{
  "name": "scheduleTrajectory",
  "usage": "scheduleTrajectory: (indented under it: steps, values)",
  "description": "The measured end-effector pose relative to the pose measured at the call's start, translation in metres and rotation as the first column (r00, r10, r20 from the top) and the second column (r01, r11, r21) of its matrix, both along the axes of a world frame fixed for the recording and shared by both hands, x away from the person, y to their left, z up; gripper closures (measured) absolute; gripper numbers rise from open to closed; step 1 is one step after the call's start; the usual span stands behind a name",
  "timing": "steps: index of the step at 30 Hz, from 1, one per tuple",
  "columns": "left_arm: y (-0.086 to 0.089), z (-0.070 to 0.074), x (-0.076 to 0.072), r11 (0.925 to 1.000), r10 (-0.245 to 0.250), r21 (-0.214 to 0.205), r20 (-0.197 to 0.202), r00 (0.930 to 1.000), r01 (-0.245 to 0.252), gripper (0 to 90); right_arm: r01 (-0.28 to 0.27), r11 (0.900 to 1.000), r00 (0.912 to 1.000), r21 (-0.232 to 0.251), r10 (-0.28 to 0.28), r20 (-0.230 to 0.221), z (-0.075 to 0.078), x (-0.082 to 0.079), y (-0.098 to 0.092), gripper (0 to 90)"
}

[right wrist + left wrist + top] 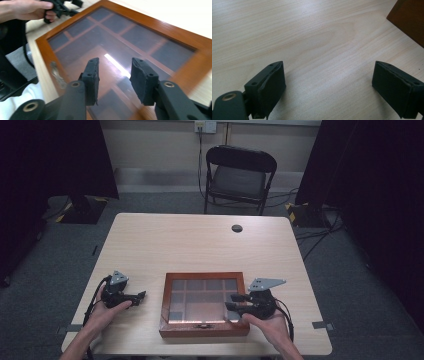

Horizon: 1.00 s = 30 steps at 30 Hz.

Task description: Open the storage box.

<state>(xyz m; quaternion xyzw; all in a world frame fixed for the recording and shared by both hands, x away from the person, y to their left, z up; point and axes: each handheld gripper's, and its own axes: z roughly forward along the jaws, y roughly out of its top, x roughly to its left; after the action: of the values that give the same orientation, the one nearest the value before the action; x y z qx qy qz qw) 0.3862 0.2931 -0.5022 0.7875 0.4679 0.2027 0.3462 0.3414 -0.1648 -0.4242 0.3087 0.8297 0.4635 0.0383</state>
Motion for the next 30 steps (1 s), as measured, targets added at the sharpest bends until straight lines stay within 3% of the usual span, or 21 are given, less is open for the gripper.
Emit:
scheduleTrajectory:
  steps: [5,10,24,30]
  values:
    - [0.000,0.000,0.000,1.0000,0.000,0.000,0.000,1.0000,0.000,10.7,-0.091,0.9958,0.9959,0.014,0.091,-0.006,0.002,-0.001,0.019,68.8]
    - [0.000,0.000,0.000,1.0000,0.000,0.000,0.000,1.0000,0.000,10.7,-0.186,0.9825,0.9821,0.000,0.186,-0.025,-0.006,-0.009,0.036,73.9]
    - [0.000,0.000,0.000,1.0000,0.000,0.000,0.000,1.0000,0.000,10.7,-0.304,0.9525,0.9520,-0.015,0.303,-0.043,-0.017,-0.020,0.058,77.6]
    - [0.000,0.000,0.000,1.0000,0.000,0.000,0.000,1.0000,0.000,10.7,-0.309,0.9508,0.9505,-0.018,0.308,-0.039,-0.020,-0.021,0.058,79.8]
